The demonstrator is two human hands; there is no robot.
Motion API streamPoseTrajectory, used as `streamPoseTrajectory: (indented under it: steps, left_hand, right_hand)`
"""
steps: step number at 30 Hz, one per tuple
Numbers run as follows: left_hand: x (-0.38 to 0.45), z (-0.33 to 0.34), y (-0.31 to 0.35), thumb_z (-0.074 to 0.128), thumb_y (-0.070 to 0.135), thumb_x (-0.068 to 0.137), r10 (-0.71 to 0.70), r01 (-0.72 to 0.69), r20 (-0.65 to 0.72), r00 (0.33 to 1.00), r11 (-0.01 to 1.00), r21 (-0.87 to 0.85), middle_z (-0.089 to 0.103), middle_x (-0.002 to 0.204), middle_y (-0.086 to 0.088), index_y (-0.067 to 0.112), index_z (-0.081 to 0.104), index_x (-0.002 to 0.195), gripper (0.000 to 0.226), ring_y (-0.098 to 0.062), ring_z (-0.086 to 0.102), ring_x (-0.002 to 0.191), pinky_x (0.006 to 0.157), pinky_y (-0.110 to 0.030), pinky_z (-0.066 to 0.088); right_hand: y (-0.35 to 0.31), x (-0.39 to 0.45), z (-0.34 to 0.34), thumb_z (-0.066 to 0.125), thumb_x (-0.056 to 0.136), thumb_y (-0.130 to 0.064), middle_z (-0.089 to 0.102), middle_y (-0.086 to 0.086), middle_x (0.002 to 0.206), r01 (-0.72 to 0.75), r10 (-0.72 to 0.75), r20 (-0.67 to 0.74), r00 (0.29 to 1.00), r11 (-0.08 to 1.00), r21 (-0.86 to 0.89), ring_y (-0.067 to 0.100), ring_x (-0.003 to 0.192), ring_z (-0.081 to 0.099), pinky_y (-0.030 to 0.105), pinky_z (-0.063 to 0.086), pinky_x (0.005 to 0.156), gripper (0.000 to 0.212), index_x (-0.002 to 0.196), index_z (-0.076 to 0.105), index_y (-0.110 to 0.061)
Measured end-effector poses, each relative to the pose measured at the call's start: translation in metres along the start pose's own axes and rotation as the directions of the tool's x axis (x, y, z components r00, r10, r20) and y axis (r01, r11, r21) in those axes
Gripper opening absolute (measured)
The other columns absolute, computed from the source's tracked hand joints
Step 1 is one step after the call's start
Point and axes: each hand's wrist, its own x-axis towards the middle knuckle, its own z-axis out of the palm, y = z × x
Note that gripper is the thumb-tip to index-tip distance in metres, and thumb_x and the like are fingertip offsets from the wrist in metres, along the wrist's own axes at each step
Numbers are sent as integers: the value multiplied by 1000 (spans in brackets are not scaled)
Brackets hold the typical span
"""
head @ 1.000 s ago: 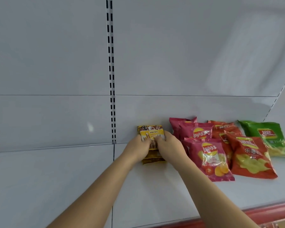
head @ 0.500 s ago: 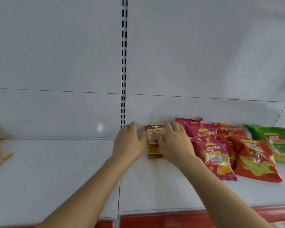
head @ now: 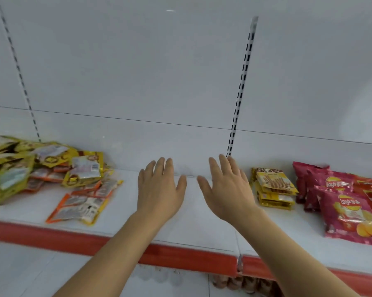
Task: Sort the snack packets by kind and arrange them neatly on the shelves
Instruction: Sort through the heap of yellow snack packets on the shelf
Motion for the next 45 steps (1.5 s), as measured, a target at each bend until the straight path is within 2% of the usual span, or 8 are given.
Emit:
streamPoseTrajectory:
  steps: [3,8,19,23,26,30,38,45]
  left_hand:
    - [-18,-32,-59,28,53,107,-32,34,-33,999,998,58,27,169,-8,14,24,163,68,-29,19,156,128,-47,15]
    - [-48,-79,-159,23,61,94,-90,97,-129,987,994,48,55,150,-14,7,53,147,81,-36,44,142,118,-53,34]
    - [-68,-131,-341,22,57,93,-287,311,-202,936,946,95,60,143,-10,12,56,143,75,-34,50,136,113,-51,40]
    - [-51,-137,-401,22,60,95,-333,366,-208,920,919,146,58,145,-9,12,54,145,77,-32,48,139,114,-50,39]
    - [-30,-144,-444,37,54,104,-370,404,-193,909,896,184,51,153,-5,15,47,151,62,-28,41,145,119,-47,33]
    - [-10,-149,-497,44,48,105,-415,448,-183,891,868,215,49,155,-5,15,46,152,58,-29,41,145,119,-45,31]
    - [1,-156,-605,41,50,106,-506,527,-150,849,830,184,49,154,-4,18,45,152,56,-27,42,143,118,-44,33]
    - [12,-172,-696,39,34,107,-440,449,-92,893,877,171,50,151,-4,17,46,149,46,-29,45,140,115,-45,37]
  right_hand:
    - [-66,-5,4,18,103,-58,2,7,168,50,-50,22,998,998,30,26,154,-6,43,5,124,69,160,8,-19]
    - [-175,-11,23,20,103,-57,10,8,167,152,-155,29,987,984,89,27,154,0,42,9,124,67,158,16,-20]
    - [-363,27,72,15,93,-61,30,11,160,365,-369,-1,930,921,137,34,151,17,49,22,120,74,152,34,-19]
    - [-419,62,96,19,97,-60,26,10,162,424,-433,28,901,893,153,32,152,14,49,21,121,71,155,27,-19]
    - [-457,92,109,6,92,-64,32,11,159,447,-453,7,891,881,154,33,150,19,50,24,120,79,153,30,-18]
    - [-506,127,124,26,102,-57,29,12,159,504,-515,47,856,851,148,34,151,14,52,20,120,66,154,27,-17]
    - [-598,156,158,28,103,-55,26,9,161,603,-613,88,785,789,120,31,153,11,49,19,122,66,157,21,-17]
    - [-677,162,183,29,102,-56,32,8,158,506,-520,159,839,854,121,30,152,14,49,19,122,68,155,24,-14]
